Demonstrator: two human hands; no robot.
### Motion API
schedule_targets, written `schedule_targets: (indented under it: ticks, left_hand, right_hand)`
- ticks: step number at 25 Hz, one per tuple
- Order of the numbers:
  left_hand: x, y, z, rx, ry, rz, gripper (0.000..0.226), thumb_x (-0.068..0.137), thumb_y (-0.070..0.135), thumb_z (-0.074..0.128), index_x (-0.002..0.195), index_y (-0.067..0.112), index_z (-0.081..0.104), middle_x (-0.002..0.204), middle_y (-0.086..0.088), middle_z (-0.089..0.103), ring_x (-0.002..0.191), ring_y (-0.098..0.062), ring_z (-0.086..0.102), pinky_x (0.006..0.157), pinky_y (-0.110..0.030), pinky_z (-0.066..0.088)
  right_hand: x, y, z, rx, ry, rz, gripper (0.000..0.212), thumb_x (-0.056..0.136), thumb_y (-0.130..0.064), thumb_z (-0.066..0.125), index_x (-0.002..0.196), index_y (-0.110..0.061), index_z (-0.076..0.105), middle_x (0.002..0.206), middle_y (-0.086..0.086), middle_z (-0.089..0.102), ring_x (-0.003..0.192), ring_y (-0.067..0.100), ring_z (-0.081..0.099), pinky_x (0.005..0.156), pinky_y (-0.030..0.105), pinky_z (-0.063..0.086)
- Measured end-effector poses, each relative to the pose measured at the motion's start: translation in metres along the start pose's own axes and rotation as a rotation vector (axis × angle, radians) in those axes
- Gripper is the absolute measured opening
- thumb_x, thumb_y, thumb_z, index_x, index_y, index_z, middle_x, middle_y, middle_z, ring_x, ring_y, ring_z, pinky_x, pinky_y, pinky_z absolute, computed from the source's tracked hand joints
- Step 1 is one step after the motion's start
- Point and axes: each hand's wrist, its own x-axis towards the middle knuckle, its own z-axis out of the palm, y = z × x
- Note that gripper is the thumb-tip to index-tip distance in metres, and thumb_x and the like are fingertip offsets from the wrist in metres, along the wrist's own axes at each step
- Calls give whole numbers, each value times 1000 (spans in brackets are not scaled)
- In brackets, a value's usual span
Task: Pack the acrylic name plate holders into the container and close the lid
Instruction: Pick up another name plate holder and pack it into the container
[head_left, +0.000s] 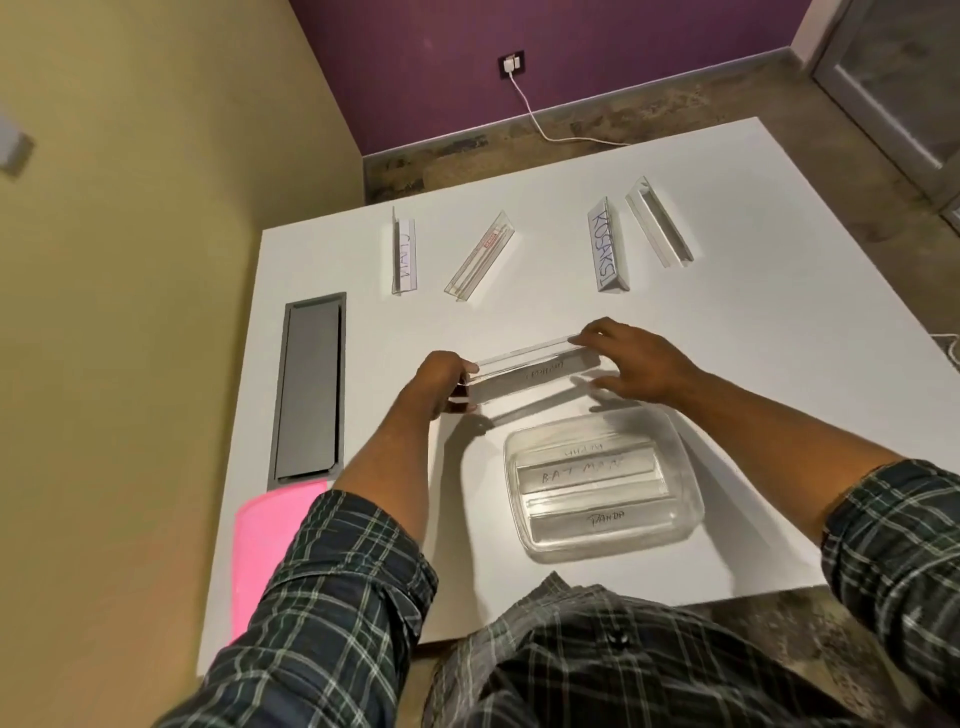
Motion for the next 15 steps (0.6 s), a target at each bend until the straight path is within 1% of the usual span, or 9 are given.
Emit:
schedule_targets:
  ticks: [2, 3, 5, 7, 9, 11, 13, 15]
  left_hand:
    - [-12, -3, 1, 10, -53, 11, 18, 94, 4, 45, 85, 8, 60, 90, -13, 51, 85, -30, 57, 58, -37, 54]
    - [-16, -4, 1, 15, -84, 11, 15, 93, 4, 46, 87, 7, 59, 92, -13, 51, 86, -30, 57, 59, -37, 55]
    - [-24, -6, 3, 24, -148, -18, 11, 92, 3, 48, 88, 5, 57, 90, -14, 51, 82, -29, 57, 58, -37, 56]
    - [-29, -8, 6, 48, -202, -64, 14, 93, 4, 45, 86, 6, 57, 82, -12, 52, 74, -26, 57, 60, -37, 58]
    - [-32, -10, 9, 77, -237, -101, 20, 93, 4, 41, 84, 6, 59, 76, -11, 53, 70, -25, 59, 63, -38, 59]
    - [-34, -13, 13, 99, -264, -135, 21, 93, 4, 40, 84, 6, 59, 74, -12, 55, 67, -26, 60, 64, -39, 60]
    - [-37, -16, 17, 134, -281, -153, 20, 95, 5, 40, 86, 6, 58, 75, -13, 57, 66, -27, 60, 67, -40, 60]
    - [-39, -19, 24, 251, -263, -99, 18, 98, 11, 43, 90, 5, 58, 83, -15, 59, 71, -28, 62, 67, -38, 57]
  right_hand:
    - [-12, -1, -3, -51, 5, -13, 72, 81, -31, 80, 144, -24, 47, 139, 0, 49, 112, 24, 60, 80, 36, 54]
    - [-17, -2, -5, -71, 12, -8, 72, 81, -29, 81, 144, -23, 48, 139, 1, 49, 112, 25, 59, 80, 36, 54]
    - [-24, 0, -10, -82, 34, -11, 69, 80, -27, 82, 142, -19, 51, 135, 4, 53, 112, 27, 60, 81, 37, 54]
    - [-35, 4, -17, -90, 38, -49, 64, 80, -30, 81, 137, -16, 56, 130, 6, 57, 109, 28, 62, 81, 35, 53]
    - [-46, 7, -25, -150, 30, -131, 60, 78, -35, 79, 132, -14, 60, 123, 7, 61, 103, 28, 63, 79, 34, 51]
    - [-56, 7, -30, -206, 20, -215, 57, 76, -37, 77, 124, -11, 63, 115, 8, 64, 94, 28, 64, 76, 35, 51]
    - [-65, 6, -33, -242, 14, -267, 54, 73, -39, 75, 117, -10, 64, 109, 7, 65, 89, 28, 63, 73, 36, 51]
    - [-74, 7, -33, -247, 0, -271, 52, 73, -40, 75, 114, -10, 65, 106, 6, 67, 86, 29, 64, 70, 35, 51]
